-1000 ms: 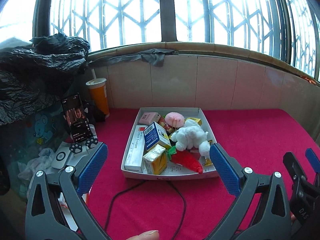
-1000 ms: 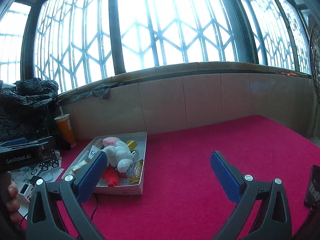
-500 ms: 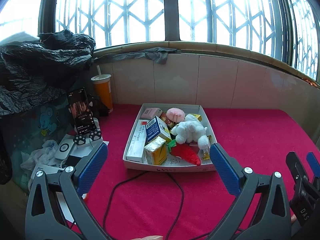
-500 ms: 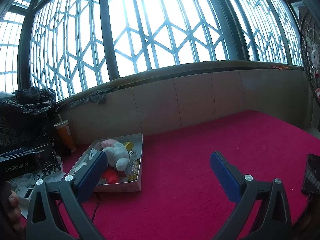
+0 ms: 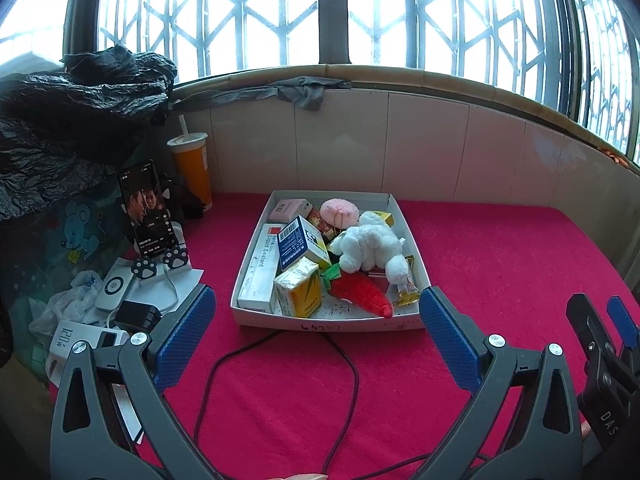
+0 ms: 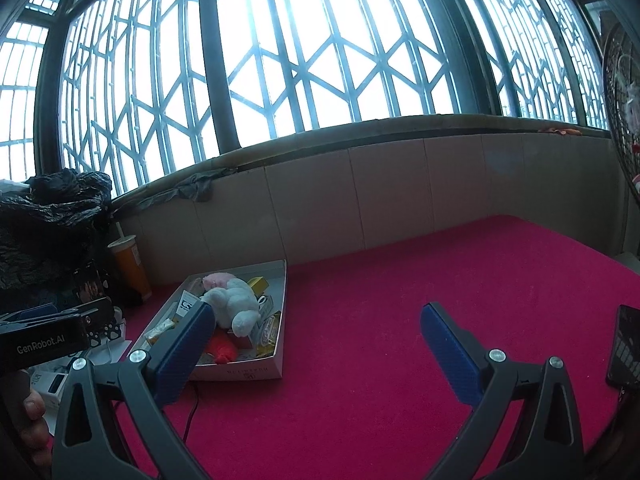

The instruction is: Organize objects

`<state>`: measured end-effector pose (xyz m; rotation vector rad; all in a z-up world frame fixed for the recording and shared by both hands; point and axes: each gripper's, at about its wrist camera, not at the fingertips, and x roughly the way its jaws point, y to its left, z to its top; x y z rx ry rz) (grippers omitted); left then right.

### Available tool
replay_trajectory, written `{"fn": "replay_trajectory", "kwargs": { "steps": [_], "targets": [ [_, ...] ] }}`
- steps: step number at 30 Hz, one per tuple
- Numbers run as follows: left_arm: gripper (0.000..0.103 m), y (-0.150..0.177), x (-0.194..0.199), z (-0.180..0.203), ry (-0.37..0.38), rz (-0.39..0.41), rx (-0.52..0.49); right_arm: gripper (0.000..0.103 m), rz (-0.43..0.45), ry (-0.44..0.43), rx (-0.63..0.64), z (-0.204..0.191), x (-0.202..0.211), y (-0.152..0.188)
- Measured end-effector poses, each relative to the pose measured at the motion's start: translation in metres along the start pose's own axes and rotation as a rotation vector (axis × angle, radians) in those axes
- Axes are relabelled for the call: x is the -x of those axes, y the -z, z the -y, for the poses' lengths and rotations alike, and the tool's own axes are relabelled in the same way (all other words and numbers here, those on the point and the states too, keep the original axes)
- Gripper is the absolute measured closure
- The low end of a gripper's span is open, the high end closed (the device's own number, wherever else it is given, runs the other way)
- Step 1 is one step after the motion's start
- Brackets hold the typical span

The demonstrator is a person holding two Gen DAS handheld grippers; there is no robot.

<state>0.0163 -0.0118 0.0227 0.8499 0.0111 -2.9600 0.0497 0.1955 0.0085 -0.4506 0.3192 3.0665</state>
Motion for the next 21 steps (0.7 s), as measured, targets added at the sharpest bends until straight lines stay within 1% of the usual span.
{"fn": "replay_trajectory", "kwargs": {
  "steps": [15,21],
  "targets": [
    [0.001,0.0038,-0.0007,0.0058,0.016,-0.003,-0.015,0.0,-0.033,-0.001,-0.01,0.0031,-0.0062,0.0039],
    [0.0,0.0052,0.0011,0.007,0.029,0.012,-0.019,0.0,-0.034,-0.001,-0.011,0.0034,-0.0067,0.004]
  ]
}}
